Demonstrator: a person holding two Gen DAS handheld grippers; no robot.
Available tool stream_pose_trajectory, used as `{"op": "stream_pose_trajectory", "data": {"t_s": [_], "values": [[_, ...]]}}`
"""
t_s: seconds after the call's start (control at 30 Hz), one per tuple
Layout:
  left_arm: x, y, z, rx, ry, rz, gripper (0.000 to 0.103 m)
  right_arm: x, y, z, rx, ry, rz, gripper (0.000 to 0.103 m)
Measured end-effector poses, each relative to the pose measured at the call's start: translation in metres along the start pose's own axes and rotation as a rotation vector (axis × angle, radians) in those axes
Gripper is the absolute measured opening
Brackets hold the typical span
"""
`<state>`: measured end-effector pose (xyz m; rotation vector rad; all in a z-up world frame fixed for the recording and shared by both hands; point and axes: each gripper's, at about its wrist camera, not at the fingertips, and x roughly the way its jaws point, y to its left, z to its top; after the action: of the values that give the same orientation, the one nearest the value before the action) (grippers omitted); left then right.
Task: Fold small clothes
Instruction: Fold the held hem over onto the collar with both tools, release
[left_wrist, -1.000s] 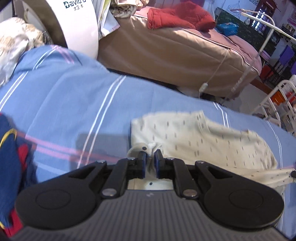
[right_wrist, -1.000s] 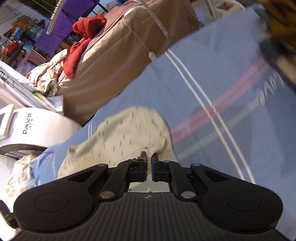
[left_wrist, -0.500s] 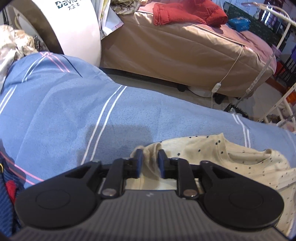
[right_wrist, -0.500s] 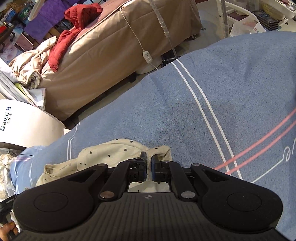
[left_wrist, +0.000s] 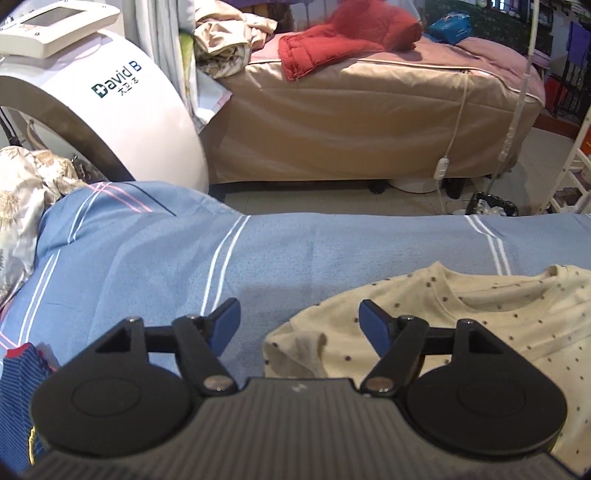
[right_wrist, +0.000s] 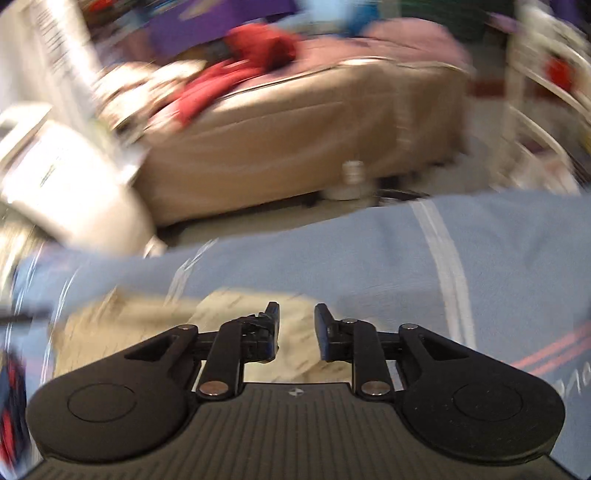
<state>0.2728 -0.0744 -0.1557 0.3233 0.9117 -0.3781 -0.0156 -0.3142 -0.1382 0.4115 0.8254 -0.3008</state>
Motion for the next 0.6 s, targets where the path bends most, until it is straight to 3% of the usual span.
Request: {"op": "stream_pose_trajectory", "data": {"t_s": [0.1,0.23,0.33,0.47,0.53,0.6], "values": [[-0.015,-0.011,-0.022,-0.016,-0.009,-0.046,0.066,0.013,0.029,-0.024,-0.113,0.126,0.125,0.023],[-0.006,-0.035,-0.062,0.035,0.071,-0.12,0.06,0.041,0.048,-0.049,-0.204,0.201,0.099,0.021],[0.011,-0.051,-0.076,0.105,0.094,-0.107,0.06,0.057,0.052,-0.049,-0.21,0.198,0.055,0.021],[0.039,-0.056,-0.061,0.121,0.064,-0.054,0.06,0.079,0.05,-0.035,-0.266,0.191,-0.017,0.021],[0.052,-0.053,-0.045,0.147,0.032,-0.022,0.061,0.092,0.045,-0.021,-0.281,0.199,-0.043,0.015],[0.06,-0.047,-0.022,0.14,-0.009,0.017,0.061,0.098,0.039,-0.005,-0.284,0.152,-0.087,0.016]]}}
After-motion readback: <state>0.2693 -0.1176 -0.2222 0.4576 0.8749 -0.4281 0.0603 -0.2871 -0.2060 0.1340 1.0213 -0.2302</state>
